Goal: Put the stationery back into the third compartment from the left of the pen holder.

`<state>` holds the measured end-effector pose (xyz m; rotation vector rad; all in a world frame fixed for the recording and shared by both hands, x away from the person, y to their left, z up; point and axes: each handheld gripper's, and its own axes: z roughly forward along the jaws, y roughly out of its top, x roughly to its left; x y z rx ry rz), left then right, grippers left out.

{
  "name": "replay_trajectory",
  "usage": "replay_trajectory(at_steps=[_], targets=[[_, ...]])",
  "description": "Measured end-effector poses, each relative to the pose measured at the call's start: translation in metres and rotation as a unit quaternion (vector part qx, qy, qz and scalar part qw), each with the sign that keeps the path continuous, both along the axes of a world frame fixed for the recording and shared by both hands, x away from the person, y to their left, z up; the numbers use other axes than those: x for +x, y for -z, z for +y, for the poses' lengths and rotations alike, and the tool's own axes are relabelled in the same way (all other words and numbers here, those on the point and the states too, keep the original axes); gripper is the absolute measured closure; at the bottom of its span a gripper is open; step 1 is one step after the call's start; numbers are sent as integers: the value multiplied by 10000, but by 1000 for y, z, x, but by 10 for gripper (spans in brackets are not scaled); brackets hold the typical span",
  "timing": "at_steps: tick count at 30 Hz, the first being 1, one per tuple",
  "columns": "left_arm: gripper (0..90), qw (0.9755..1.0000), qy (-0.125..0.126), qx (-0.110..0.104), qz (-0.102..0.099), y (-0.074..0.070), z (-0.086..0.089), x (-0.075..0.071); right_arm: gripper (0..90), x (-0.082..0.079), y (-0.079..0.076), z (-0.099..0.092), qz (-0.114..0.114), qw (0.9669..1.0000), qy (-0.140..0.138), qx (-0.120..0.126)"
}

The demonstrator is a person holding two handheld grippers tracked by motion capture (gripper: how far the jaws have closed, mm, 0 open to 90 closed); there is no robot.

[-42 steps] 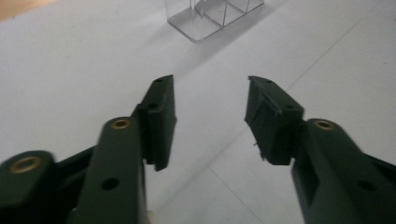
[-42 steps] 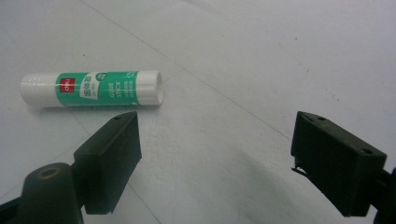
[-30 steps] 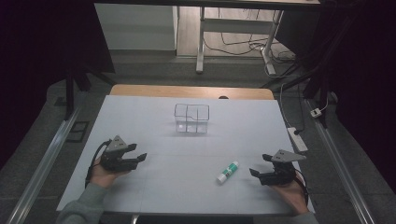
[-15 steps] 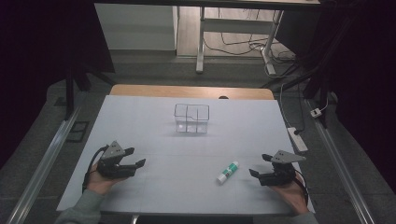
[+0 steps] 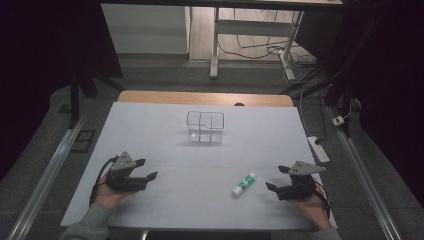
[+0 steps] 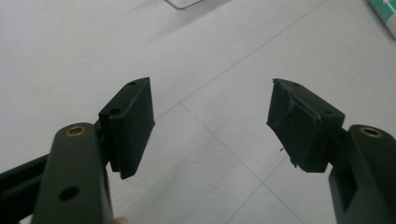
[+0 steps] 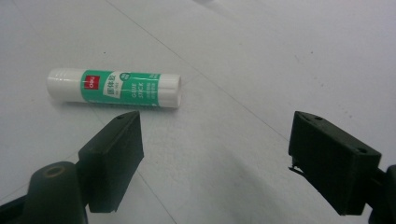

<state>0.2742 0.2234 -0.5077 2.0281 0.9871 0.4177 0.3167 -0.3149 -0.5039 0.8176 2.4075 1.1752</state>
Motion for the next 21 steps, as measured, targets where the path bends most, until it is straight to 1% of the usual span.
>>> replay_trajectory(at_steps=[2,6,10,15,16,19,21], targets=[[312,10000,31,18,1,0,-1,0,183,1,-1,1,36,10000,-84,34],[309,10000,55,38,6,1,-2,1,196,3,-3,4,89,9997,-233,-54],[305,9999,86,85,59,4,-3,3,198,7,-3,7,120,9992,-356,-164],[302,9999,91,86,61,4,-4,3,196,12,-8,11,111,9986,-459,-244],[302,9999,91,85,65,4,-4,3,196,13,-10,12,86,9983,-495,-289],[301,9999,97,88,67,4,-4,3,198,14,-13,13,50,9978,-593,-304],[302,9999,107,90,71,4,-4,3,199,14,-15,14,33,9973,-624,-383]])
